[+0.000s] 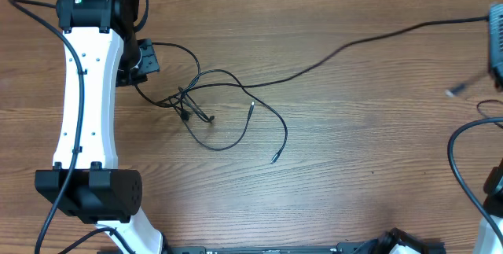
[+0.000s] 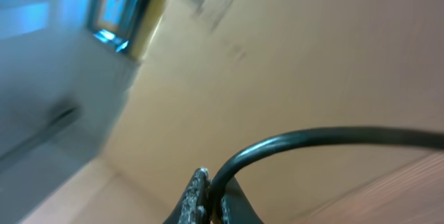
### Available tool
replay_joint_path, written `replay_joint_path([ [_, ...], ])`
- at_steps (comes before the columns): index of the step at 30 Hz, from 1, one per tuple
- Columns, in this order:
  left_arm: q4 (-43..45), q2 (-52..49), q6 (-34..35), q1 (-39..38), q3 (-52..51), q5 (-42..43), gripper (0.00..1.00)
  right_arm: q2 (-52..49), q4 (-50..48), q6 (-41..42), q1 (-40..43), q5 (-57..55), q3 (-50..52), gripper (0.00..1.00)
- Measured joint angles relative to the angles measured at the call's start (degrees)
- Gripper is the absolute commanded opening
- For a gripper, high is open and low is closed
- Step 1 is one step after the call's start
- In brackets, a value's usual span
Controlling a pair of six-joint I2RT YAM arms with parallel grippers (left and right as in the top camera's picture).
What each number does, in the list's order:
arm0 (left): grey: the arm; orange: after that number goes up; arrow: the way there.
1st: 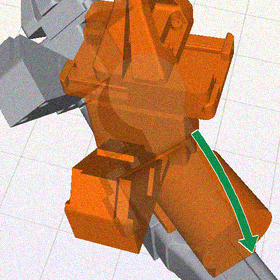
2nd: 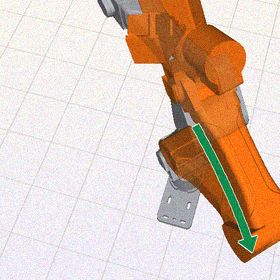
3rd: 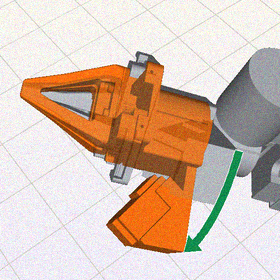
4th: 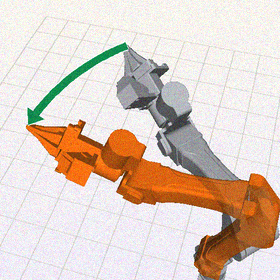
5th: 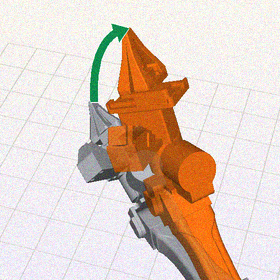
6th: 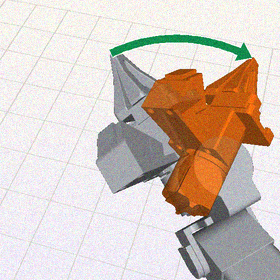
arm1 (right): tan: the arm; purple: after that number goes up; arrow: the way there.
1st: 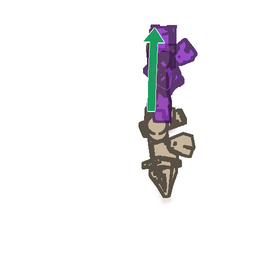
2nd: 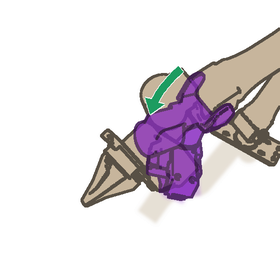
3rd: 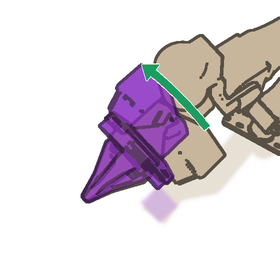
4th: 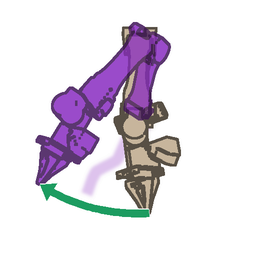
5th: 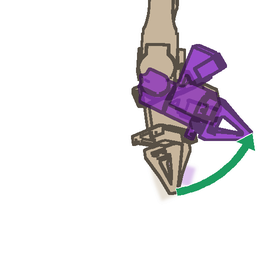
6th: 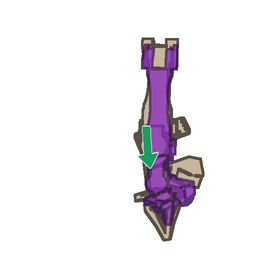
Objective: Untangle cables
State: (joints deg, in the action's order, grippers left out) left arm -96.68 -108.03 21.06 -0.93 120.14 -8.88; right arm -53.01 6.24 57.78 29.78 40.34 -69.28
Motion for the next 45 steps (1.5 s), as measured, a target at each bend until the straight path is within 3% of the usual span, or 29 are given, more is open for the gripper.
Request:
replay_joint_path([
  [5,0.0,0.0,0.0,1.0,0.0,-0.1,0.04,-2.4,5.4,-11.6,3.7,-18.4,0.0,0.04],
  [12,0.0,0.0,0.0,1.0,0.0,0.9,0.04,-8.8,7.3,-19.4,12.3,-45.3,0.0,0.04],
  [13,0.0,0.0,0.0,1.0,0.0,1.6,0.04,-10.8,6.5,-22.4,14.8,-50.6,0.0,0.36],
  [14,0.0,0.0,-0.2,1.0,0.0,2.4,0.04,-13.0,5.7,-26.2,16.9,-55.4,0.0,0.91],
  [15,0.0,0.0,-0.2,1.0,0.0,3.0,0.04,-14.3,4.9,-28.2,17.7,-57.8,0.0,1.0],
  [20,0.0,0.0,-0.5,1.0,-0.1,4.9,0.04,-19.3,1.7,-35.7,20.1,-64.4,0.0,1.0],
  [25,0.0,0.0,-0.7,1.0,-0.1,7.0,0.04,-19.4,1.9,-38.8,19.9,-62.1,0.0,1.0],
  [30,0.0,0.1,-0.7,0.6,-0.1,7.9,0.04,-19.2,7.7,-38.3,19.9,-52.1,0.0,1.0],
  [35,0.0,1.9,-1.6,0.2,-0.2,8.1,0.04,-18.9,10.3,-37.9,19.1,-33.7,0.0,1.0],
  [39,0.0,5.5,-1.7,-0.1,-0.2,8.3,0.04,-18.1,11.9,-34.0,17.7,-23.2,0.0,1.0],
  [45,0.0,11.0,-1.7,-0.2,-0.2,9.9,0.04,-18.0,27.3,-22.3,17.4,-20.7,-0.2,1.0],
])
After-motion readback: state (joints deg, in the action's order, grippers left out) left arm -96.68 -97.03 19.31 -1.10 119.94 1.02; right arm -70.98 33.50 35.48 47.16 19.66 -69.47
